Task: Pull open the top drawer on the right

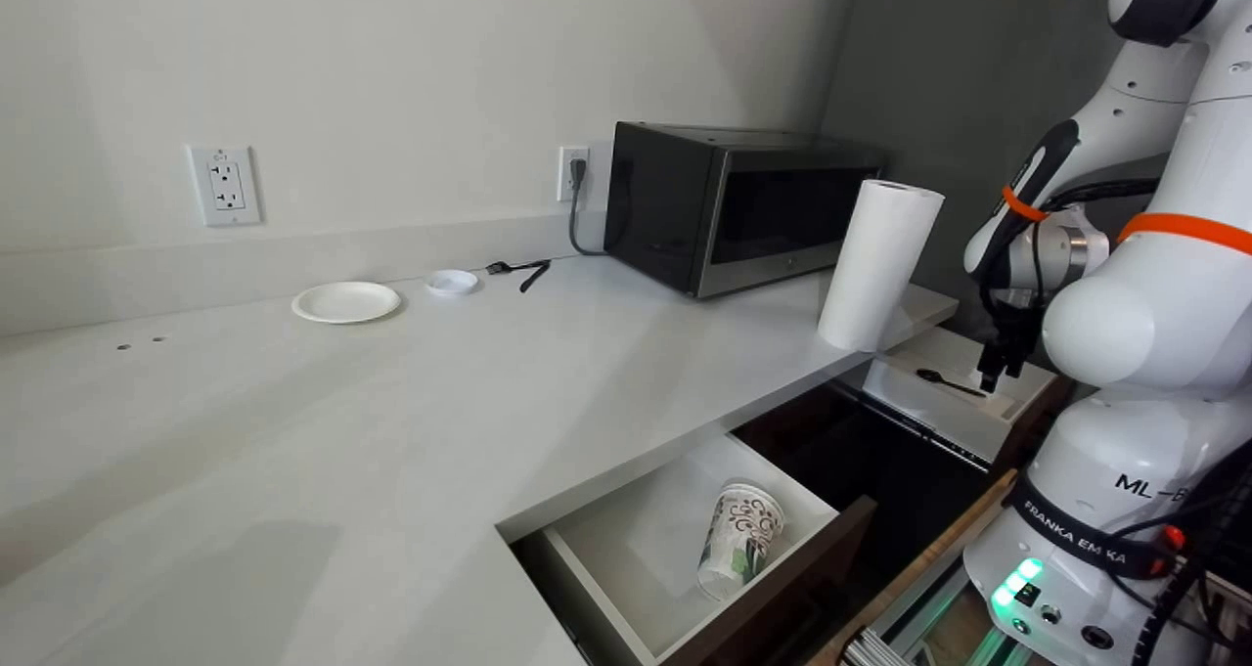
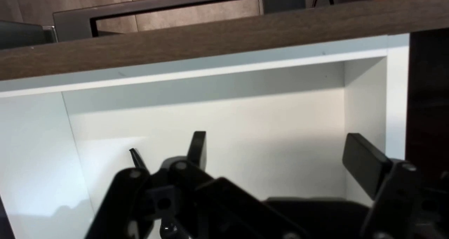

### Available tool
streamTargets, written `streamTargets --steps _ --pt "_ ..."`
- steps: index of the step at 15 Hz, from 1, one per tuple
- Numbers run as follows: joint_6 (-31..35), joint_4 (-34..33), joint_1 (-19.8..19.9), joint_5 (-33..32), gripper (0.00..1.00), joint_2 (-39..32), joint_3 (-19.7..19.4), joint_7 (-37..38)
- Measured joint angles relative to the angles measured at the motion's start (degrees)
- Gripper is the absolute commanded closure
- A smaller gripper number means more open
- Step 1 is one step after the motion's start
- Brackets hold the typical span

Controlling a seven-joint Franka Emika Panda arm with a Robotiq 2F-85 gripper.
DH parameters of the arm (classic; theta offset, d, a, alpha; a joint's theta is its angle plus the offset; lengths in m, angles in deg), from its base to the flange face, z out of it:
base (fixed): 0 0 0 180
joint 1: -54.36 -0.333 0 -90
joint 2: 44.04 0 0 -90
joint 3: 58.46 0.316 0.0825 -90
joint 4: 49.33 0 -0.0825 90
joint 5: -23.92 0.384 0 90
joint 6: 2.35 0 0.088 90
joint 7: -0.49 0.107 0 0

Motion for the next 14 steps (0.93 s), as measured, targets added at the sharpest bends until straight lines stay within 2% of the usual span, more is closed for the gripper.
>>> streamTargets --steps 7,11,14 --pt "0.0 -0.1 0.2 -0.4 0.0 -0.3 1.8 -0.1" --pt "-2.2 -0.8 0.2 -4.5 0.0 -1.4 0.9 1.3" --pt "-3.3 -1.4 1.3 -4.9 0.0 -2.5 0.3 1.4"
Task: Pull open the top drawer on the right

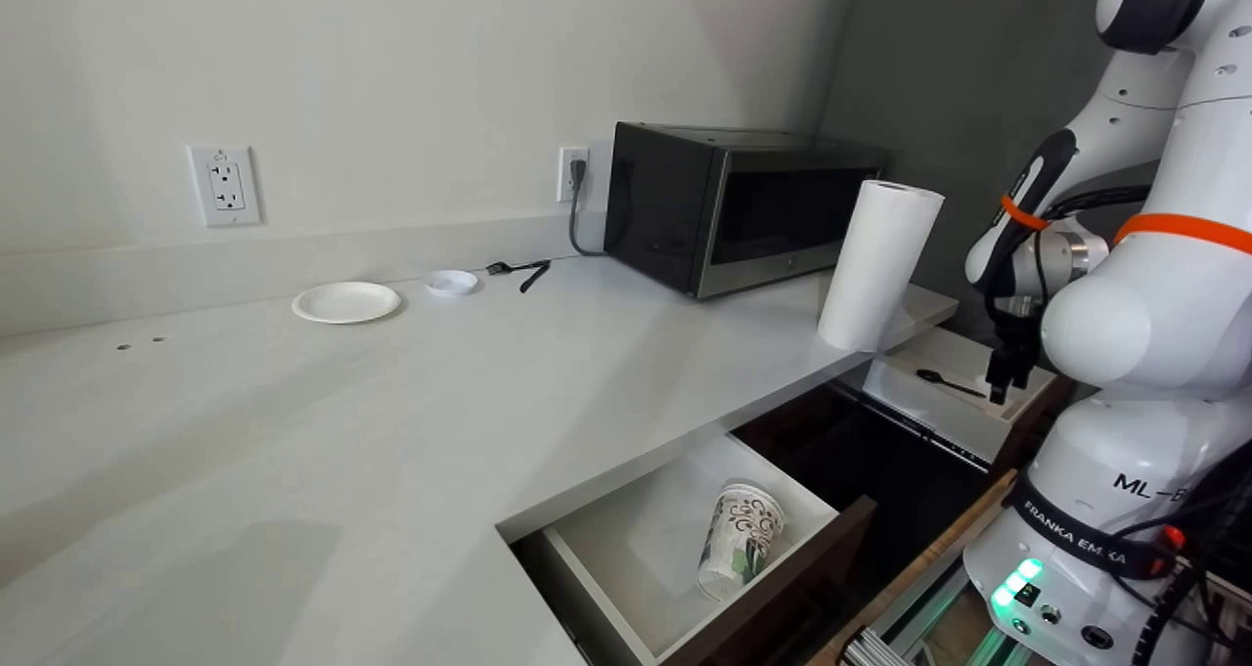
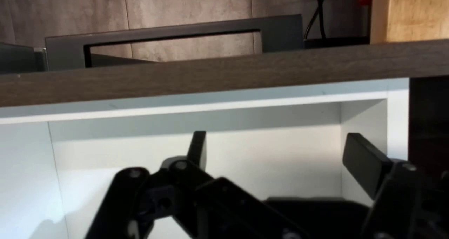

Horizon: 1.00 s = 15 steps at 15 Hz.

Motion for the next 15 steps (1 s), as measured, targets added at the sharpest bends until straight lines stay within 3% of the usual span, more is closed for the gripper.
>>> streamTargets --steps 11,13,15 --pt "-6.2 -2.9 -0.4 -7.6 0.0 -3.7 -1.1 2.9" --pt "-5.6 -2.8 1.0 -4.3 0.0 -3.3 -0.1 1.8" --pt "-3.6 -2.0 4.4 3.0 0.0 -2.3 2.6 -2.6"
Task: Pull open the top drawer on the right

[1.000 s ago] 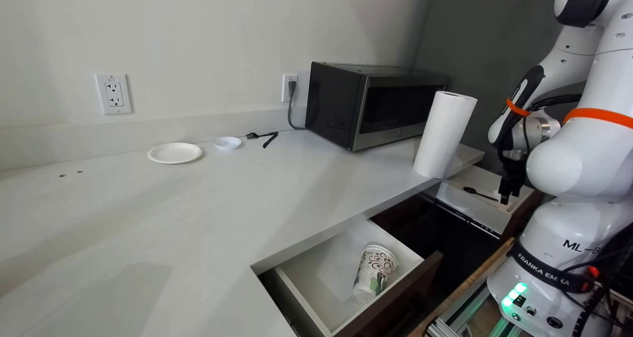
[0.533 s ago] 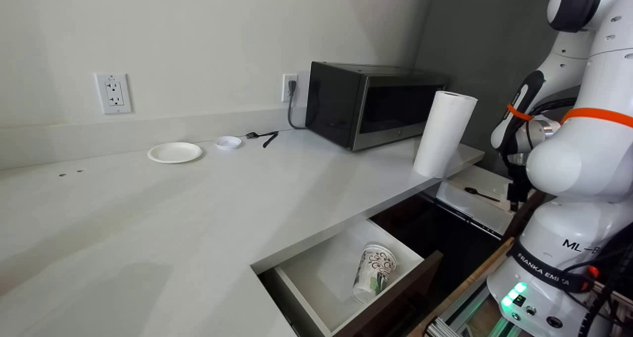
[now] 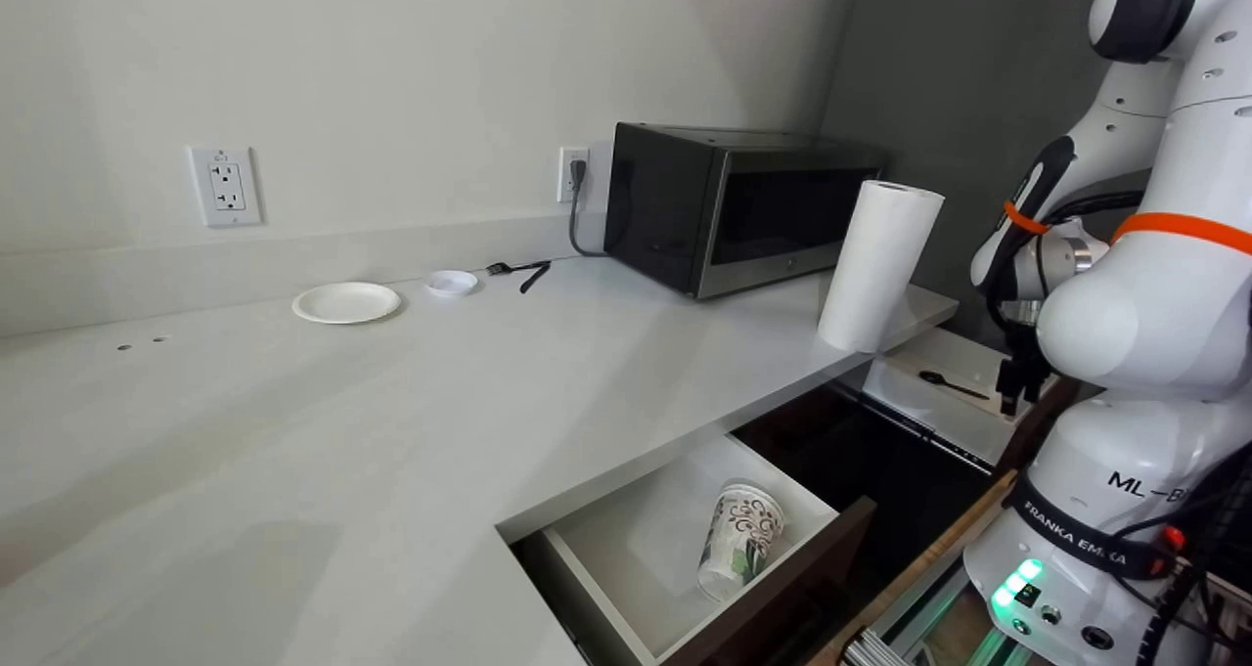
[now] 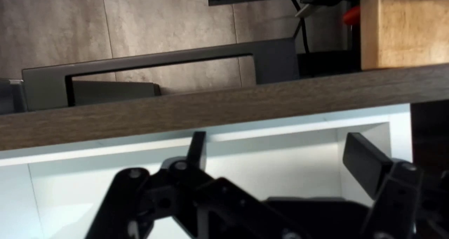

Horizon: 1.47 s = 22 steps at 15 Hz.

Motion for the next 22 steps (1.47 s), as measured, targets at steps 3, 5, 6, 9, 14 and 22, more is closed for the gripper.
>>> streamTargets --steps 3,5,6,9,14,22 --pt "4.6 2.0 5.3 10.9 0.0 2.3 4.8 -8.1" --pt "7.1 3.4 7.8 17.7 0.0 4.0 8.3 -13.6" --pt "8.1 4.1 8.4 20.3 0.0 4.9 9.8 -15.6" --pt "10.2 6.0 8.6 25.5 0.0 7.6 13.1 -19.1" --pt "16.5 13.1 7.4 27.4 0.0 13.0 16.5 -19.4" --pt "27.7 12.5 -0.5 42.6 0.0 15.6 27.0 -19.9"
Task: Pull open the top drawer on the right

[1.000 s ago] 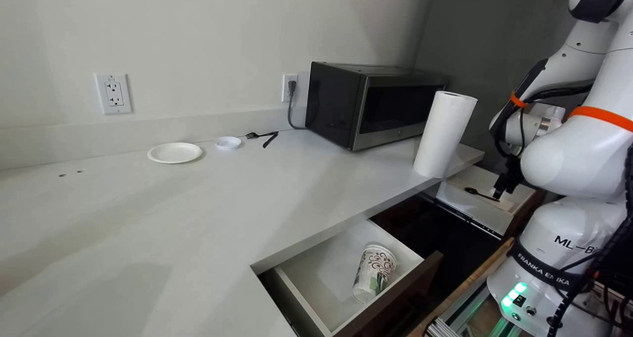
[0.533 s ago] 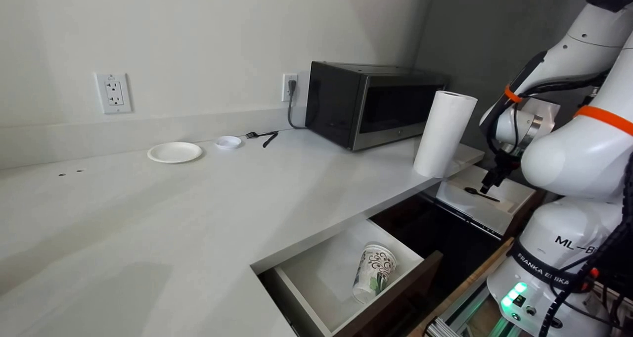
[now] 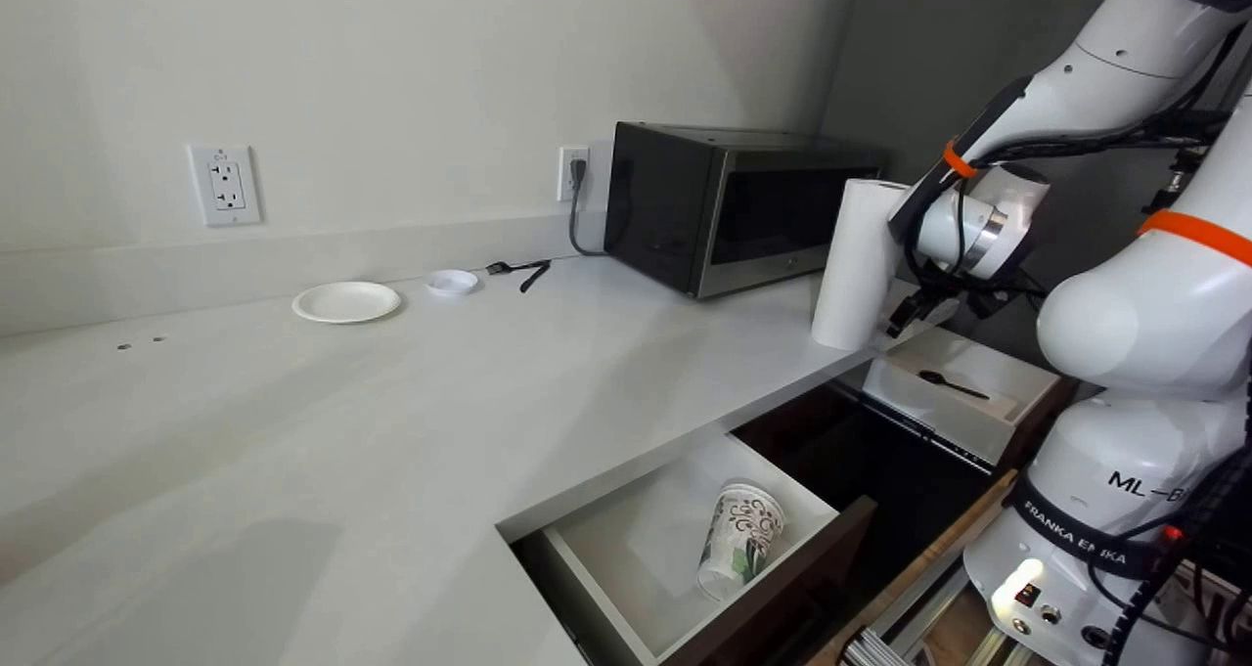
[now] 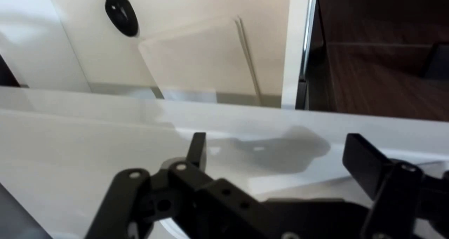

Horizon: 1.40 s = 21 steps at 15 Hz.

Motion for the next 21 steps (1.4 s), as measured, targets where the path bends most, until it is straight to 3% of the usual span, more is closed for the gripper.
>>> streamTargets --steps 3,14,21 --pt "3.3 0.0 -2.4 6.0 0.0 0.0 3.0 0.0" --pt "3.4 -0.1 -2.5 6.5 0.0 0.0 2.9 0.1" --pt "15.7 -0.6 -4.0 6.7 0.0 5.9 1.1 5.0"
